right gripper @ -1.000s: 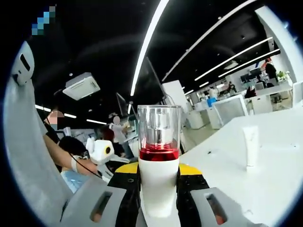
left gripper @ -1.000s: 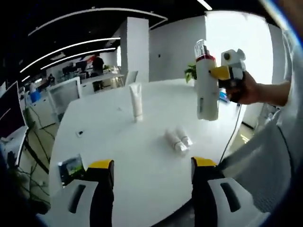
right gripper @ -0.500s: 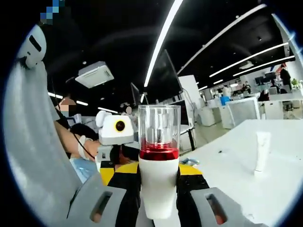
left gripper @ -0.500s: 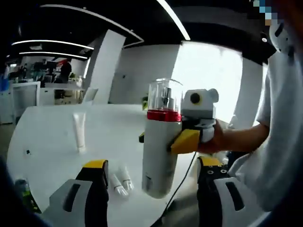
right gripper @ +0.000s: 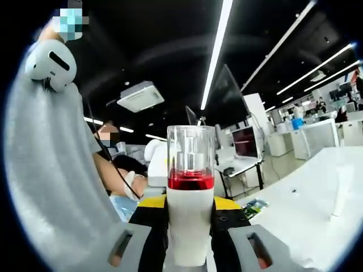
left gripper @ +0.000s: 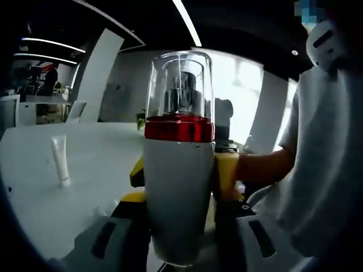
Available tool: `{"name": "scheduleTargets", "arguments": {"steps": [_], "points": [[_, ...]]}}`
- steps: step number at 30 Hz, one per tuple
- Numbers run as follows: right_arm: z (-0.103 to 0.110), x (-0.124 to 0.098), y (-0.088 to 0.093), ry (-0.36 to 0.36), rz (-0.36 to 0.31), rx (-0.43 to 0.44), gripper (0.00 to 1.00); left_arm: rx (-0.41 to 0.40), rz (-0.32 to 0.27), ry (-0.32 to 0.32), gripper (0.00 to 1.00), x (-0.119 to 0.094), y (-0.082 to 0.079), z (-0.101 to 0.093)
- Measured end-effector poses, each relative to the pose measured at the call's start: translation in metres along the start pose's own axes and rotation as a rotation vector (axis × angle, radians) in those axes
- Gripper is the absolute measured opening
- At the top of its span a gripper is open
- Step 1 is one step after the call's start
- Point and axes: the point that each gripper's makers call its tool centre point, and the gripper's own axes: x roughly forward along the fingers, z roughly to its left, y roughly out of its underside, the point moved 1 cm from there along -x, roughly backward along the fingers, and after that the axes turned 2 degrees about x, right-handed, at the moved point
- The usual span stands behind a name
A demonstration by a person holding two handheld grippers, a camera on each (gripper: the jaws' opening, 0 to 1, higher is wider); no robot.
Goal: Arrange the skincare products in the storage area until every visible bottle or jar stands upright without overlapping.
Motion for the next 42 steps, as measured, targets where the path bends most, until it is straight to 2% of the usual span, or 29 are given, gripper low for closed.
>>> {"name": "scheduleTargets", "arguments": {"steps": [2,10,14,23,25,28,29,32,33,35,37,42], "points": [[0.003,0.001,0.0,-0.013,-0.002,0.002,0.22,0.001,-0.019,0.0,0.34,-0.002,-0.003,-0.001],[0.006,-0.001,-0.005,-0.026,-0.048,0.034,0.22,0.0,-0.051,0.0,0.34,0.001,-0.009,-0.006],[0.008,-0.003,-0.006,-0.029,-0.062,0.052,0.22,-0.006,-0.045,-0.007,0.34,0.002,-0.009,-0.009],[0.002,0.0,-0.005,0.024,-0.062,0.062,0.23,0.003,-0.057,-0.107,0.33,0.001,-0.008,0.001],[0.0,0.001,-0.006,0.043,-0.063,0.063,0.24,0.013,-0.047,-0.15,0.33,-0.001,-0.008,0.007],[-0.006,0.004,-0.005,0.091,-0.051,0.051,0.25,0.036,-0.003,-0.236,0.33,-0.007,-0.005,0.018],[-0.009,0.005,-0.004,0.117,-0.045,0.048,0.25,0.042,0.008,-0.254,0.33,-0.008,-0.004,0.021],[-0.017,0.007,-0.004,0.195,-0.032,0.015,0.25,0.069,0.053,-0.362,0.33,-0.014,-0.001,0.036],[-0.021,0.008,-0.005,0.25,-0.022,0.003,0.25,0.063,0.058,-0.374,0.33,-0.015,-0.001,0.038],[-0.024,0.012,-0.007,0.306,-0.028,-0.015,0.26,0.058,0.058,-0.402,0.33,-0.017,-0.002,0.043],[-0.025,0.014,-0.008,0.339,-0.025,-0.025,0.26,0.069,0.063,-0.443,0.33,-0.019,-0.004,0.047],[-0.031,0.018,-0.008,0.383,-0.036,-0.023,0.27,0.06,0.072,-0.475,0.32,-0.02,-0.004,0.05]]}}
